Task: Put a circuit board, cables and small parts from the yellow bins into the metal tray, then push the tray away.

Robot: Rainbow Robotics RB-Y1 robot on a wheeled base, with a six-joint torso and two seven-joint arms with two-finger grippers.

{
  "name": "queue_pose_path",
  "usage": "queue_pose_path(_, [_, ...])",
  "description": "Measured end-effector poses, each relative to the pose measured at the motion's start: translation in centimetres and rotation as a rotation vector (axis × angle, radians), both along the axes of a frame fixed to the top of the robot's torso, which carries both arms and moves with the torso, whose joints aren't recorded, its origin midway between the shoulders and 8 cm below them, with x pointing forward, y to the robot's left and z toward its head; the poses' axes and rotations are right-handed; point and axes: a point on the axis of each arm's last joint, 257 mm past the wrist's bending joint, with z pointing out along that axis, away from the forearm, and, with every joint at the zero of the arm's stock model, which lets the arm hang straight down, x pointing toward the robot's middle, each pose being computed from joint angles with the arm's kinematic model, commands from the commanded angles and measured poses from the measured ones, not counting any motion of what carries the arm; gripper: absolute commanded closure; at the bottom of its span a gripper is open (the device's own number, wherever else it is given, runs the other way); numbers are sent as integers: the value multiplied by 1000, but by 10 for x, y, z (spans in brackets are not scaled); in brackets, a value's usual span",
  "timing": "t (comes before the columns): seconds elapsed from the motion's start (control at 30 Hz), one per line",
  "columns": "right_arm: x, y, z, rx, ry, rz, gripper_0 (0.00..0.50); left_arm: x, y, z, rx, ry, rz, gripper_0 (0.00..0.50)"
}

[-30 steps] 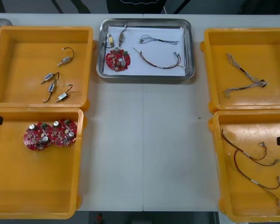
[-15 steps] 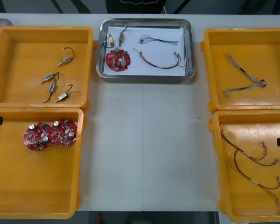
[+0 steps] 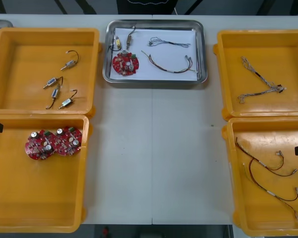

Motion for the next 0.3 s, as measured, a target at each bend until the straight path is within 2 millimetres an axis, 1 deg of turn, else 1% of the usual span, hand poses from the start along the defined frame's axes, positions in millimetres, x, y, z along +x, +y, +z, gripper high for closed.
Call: queue_pose_path(0.3, [0,0,0,0,0,0,0,0,0,0,0,0,0,0])
